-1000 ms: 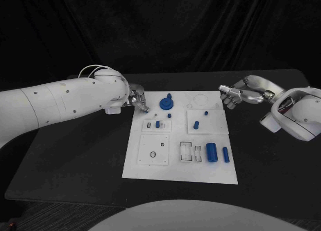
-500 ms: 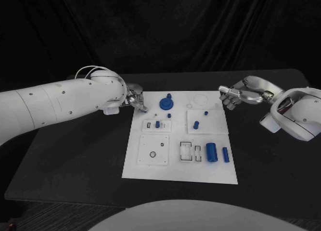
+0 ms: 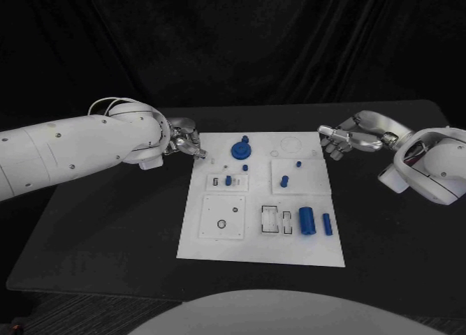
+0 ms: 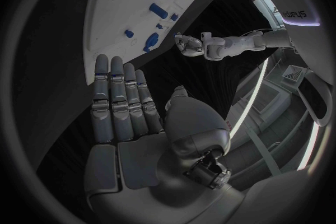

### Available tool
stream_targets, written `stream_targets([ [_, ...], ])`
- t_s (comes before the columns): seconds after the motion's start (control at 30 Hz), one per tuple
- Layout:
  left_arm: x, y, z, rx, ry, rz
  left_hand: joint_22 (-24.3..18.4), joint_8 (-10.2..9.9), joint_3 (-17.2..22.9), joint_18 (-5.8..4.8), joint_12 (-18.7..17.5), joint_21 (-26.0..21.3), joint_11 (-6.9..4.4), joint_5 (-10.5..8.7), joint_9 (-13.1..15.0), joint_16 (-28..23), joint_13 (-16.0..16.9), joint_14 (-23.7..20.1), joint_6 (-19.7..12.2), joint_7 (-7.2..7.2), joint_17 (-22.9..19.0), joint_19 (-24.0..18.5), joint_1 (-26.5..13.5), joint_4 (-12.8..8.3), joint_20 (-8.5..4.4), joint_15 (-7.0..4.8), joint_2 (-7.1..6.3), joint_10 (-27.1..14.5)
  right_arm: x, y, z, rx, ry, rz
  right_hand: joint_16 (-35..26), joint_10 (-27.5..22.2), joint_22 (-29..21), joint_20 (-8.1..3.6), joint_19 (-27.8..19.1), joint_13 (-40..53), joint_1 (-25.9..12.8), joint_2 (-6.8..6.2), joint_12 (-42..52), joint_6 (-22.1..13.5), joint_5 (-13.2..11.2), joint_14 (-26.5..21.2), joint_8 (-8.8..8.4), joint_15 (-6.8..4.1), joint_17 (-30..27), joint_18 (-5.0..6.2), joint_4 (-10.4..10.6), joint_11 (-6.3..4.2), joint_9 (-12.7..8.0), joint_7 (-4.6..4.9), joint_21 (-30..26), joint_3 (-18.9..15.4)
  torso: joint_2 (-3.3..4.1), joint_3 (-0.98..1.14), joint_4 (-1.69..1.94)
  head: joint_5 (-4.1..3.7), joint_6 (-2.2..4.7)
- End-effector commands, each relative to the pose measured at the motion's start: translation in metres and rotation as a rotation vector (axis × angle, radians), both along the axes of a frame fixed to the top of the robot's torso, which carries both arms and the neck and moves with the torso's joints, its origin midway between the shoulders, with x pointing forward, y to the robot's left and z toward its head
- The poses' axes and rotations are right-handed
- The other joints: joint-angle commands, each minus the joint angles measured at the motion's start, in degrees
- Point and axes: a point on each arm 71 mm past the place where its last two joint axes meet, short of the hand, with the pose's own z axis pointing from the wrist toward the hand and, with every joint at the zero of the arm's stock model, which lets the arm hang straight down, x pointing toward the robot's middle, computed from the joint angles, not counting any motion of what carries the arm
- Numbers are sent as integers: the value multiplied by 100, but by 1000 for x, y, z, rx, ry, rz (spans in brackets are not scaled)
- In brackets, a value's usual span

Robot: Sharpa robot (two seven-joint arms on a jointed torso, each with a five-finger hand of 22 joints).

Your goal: Assemble the parts on the task board

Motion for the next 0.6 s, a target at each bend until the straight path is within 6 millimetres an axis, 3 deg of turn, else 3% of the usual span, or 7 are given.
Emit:
stream_targets([
  [0.03,-4,-2,3,-40,24,18,1251,-4,393,66,20,-40,-26,-2,0,15,1509,595,154,-116,1510,83,-68,-349,-37,-54,-2,605,-1,-2,-1,-7,12,-24,34,-32,-9,16,28,-6,47,6,-1,-32,26,-33,-4,17,6,13,11,25,-4,-14,-3,35,-4,8,-1,5,1],
  [0.33,-15,-4,5,-52,37,0,1237,-25,448,75,20,-82,-24,-136,5,15,1509,595,200,-119,1510,57,-238,-327,-39,-52,43,605,-2,-5,0,-3,-1,-39,36,-62,-21,19,27,-18,69,0,-9,-42,49,-39,-9,22,9,13,8,32,-6,-15,-4,45,-11,18,6,7,1],
  [0.6,-25,-8,-2,-47,25,-20,1226,-104,487,83,20,-117,-23,-180,-59,15,1509,595,254,-118,1510,34,-364,-287,-38,-50,98,605,-2,-5,1,0,-10,-43,38,-86,-31,22,26,-28,44,8,-16,-42,50,-44,-10,25,12,13,28,37,-5,-12,-5,41,2,-5,-6,61,1],
])
